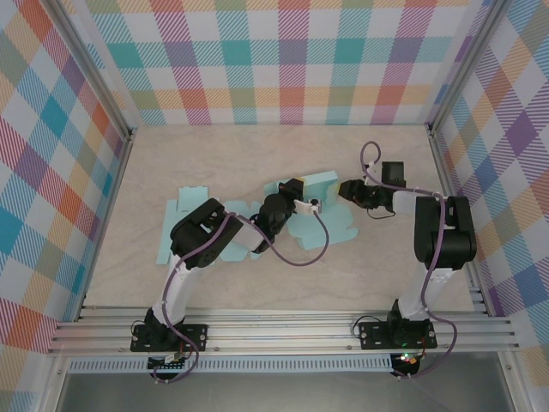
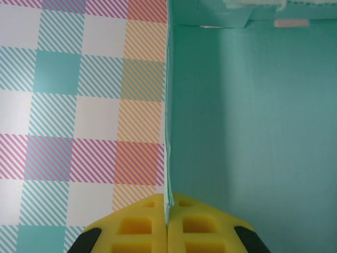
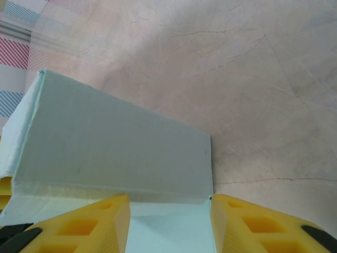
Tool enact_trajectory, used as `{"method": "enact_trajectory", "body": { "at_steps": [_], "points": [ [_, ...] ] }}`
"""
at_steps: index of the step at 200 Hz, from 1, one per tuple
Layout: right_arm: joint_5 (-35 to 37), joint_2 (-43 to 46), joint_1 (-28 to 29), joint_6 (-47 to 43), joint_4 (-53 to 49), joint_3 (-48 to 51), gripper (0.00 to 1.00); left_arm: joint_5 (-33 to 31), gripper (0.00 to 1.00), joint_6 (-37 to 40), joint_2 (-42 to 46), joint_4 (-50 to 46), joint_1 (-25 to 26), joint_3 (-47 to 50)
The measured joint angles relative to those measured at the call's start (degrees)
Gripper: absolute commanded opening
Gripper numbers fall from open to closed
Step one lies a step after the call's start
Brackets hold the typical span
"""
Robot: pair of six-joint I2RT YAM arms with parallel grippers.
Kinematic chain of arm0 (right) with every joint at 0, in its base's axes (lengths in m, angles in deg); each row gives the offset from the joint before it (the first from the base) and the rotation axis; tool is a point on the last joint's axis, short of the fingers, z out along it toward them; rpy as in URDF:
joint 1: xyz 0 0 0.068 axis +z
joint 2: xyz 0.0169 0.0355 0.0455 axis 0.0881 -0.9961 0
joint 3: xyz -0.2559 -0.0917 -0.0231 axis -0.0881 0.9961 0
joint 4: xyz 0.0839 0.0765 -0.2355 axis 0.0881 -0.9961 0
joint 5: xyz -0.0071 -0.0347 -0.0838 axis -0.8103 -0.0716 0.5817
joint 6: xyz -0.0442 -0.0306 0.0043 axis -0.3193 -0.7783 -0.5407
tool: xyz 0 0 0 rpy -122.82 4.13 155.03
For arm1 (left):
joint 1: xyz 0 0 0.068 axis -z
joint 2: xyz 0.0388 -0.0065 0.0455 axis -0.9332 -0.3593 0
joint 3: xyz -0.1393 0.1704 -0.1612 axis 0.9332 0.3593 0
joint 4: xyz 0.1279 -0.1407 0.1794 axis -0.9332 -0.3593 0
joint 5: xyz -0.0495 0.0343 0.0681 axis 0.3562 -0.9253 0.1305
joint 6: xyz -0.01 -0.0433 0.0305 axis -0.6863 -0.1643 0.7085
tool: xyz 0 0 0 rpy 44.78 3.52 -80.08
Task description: Fold the paper box
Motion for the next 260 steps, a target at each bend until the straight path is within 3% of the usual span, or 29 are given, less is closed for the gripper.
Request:
{"method": "enact_trajectory", "body": {
  "at_steps": [234,260],
  "points": [
    [6.2,0.7,3.6,-3.5,4.5,0.4,0.48,0.4,0.00,-1.6,2.2,-7.0,-1.1,-0.9],
    [5.9,0.7,3.6,-4.0,4.4,0.1,0.52,0.5,0.00,-1.6,2.2,-7.0,-1.1,-0.9]
  ]
}}
